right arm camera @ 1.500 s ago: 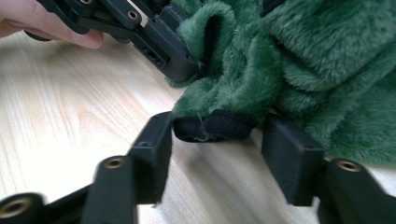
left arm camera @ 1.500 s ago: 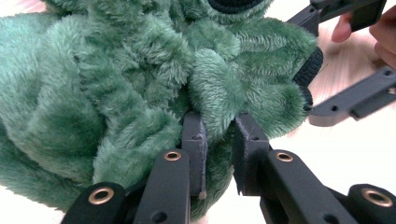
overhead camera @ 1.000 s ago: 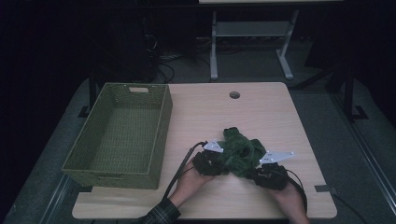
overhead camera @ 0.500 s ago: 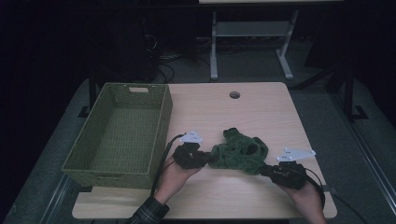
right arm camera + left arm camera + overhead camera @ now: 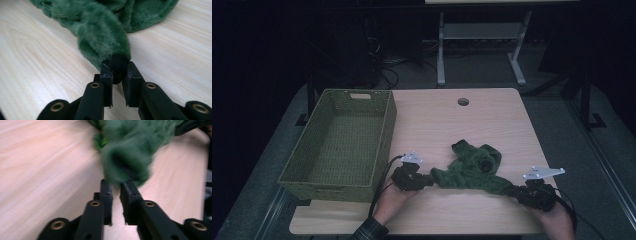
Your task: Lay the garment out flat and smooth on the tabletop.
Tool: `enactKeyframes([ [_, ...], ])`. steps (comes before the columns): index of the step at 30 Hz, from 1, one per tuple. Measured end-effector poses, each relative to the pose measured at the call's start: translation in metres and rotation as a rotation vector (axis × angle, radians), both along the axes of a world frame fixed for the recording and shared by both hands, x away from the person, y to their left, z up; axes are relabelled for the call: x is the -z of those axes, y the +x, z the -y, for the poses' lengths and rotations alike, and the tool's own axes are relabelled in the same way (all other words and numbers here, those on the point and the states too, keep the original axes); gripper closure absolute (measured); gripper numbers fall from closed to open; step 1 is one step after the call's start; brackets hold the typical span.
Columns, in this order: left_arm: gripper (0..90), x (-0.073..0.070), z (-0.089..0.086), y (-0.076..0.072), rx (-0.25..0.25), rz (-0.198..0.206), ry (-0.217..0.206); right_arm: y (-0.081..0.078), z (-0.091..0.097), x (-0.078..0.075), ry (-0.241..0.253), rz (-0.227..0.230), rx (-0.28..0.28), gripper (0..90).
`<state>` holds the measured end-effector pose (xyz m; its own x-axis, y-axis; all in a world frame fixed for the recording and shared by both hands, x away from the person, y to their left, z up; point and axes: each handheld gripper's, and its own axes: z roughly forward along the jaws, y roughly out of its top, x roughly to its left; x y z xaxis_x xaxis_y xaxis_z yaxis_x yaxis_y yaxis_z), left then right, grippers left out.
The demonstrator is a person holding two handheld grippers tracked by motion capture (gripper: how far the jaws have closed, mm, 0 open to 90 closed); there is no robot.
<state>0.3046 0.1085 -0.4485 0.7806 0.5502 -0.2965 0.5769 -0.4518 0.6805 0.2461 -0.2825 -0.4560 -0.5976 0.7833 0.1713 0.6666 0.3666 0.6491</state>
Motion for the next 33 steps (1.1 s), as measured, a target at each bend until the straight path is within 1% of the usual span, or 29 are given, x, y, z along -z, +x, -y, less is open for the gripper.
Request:
enactKeyframes([
  [1,77.1,-0.002,-0.001,0.000,-0.005,0.000,-0.005,0.000,0.000,0.000,-0.008,0.012,0.007,76.8],
  [2,75.0,-0.004,-0.002,-0.001,-0.016,0.008,-0.011,0.000,0.001,-0.002,-0.013,0.022,0.016,73.8],
  [3,72.4,-0.007,-0.003,-0.001,-0.019,0.019,-0.010,0.000,0.003,-0.003,-0.019,0.044,0.020,71.3],
  [4,71.7,-0.011,-0.003,-0.002,-0.018,0.030,-0.019,0.000,0.004,-0.004,-0.015,0.057,0.029,68.4],
  [5,71.5,-0.016,-0.003,-0.003,-0.016,0.038,-0.032,0.000,0.006,-0.006,-0.013,0.065,0.040,66.6],
  [6,71.7,-0.019,-0.003,-0.004,-0.014,0.042,-0.037,-0.001,0.007,-0.009,-0.015,0.085,0.044,65.0],
  [8,75.2,-0.025,-0.001,-0.008,0.006,0.051,-0.051,-0.003,0.008,-0.015,-0.026,0.122,0.058,61.5],
  [9,77.1,-0.029,0.001,-0.010,0.021,0.054,-0.061,-0.003,0.008,-0.017,-0.029,0.132,0.058,61.5],
  [11,81.4,-0.032,0.005,-0.014,0.048,0.061,-0.067,-0.006,0.007,-0.025,-0.022,0.163,0.061,64.2],
  [12,82.9,-0.034,0.008,-0.017,0.062,0.059,-0.072,-0.006,0.006,-0.027,-0.017,0.174,0.057,68.0],
  [14,85.8,-0.034,0.014,-0.020,0.090,0.053,-0.077,-0.007,0.003,-0.031,-0.006,0.190,0.029,76.4],
  [16,87.7,-0.031,0.020,-0.022,0.117,0.035,-0.076,-0.005,-0.003,-0.031,0.000,0.185,-0.006,81.2],
  [18,88.0,-0.026,0.027,-0.024,0.129,0.025,-0.074,0.000,-0.010,-0.026,-0.006,0.158,-0.028,84.5],
  [20,88.0,-0.019,0.034,-0.023,0.141,0.022,-0.059,0.005,-0.015,-0.021,-0.017,0.139,-0.038,85.7],
  [21,88.0,-0.015,0.038,-0.021,0.143,0.017,-0.045,0.008,-0.017,-0.018,-0.027,0.130,-0.041,86.5],
  [22,88.0,-0.010,0.040,-0.019,0.136,0.019,-0.031,0.012,-0.019,-0.014,-0.046,0.122,-0.045,86.6],
  [24,88.0,-0.002,0.044,-0.013,0.130,0.033,0.019,0.017,-0.021,-0.009,-0.069,0.111,-0.054,87.1],
  [25,88.0,0.004,0.046,-0.009,0.120,0.025,0.035,0.020,-0.023,-0.007,-0.084,0.098,-0.057,87.2],
  [27,88.0,0.011,0.046,-0.002,0.111,0.019,0.066,0.024,-0.026,0.000,-0.126,0.077,-0.064,88.3],
  [28,88.6,0.014,0.046,0.000,0.110,0.011,0.066,0.026,-0.028,0.004,-0.144,0.068,-0.071,89.0],
  [29,89.1,0.015,0.046,0.002,0.102,0.007,0.065,0.027,-0.029,0.006,-0.145,0.055,-0.072,89.4],
  [30,89.4,0.016,0.045,0.003,0.111,0.015,0.084,0.027,-0.029,0.006,-0.139,0.057,-0.071,89.5],
  [32,89.6,0.017,0.044,0.004,0.111,0.006,0.084,0.026,-0.028,0.006,-0.131,0.050,-0.075,89.5],
  [33,89.6,0.016,0.044,0.003,0.109,0.009,0.088,0.025,-0.028,0.006,-0.126,0.051,-0.080,89.5],
])
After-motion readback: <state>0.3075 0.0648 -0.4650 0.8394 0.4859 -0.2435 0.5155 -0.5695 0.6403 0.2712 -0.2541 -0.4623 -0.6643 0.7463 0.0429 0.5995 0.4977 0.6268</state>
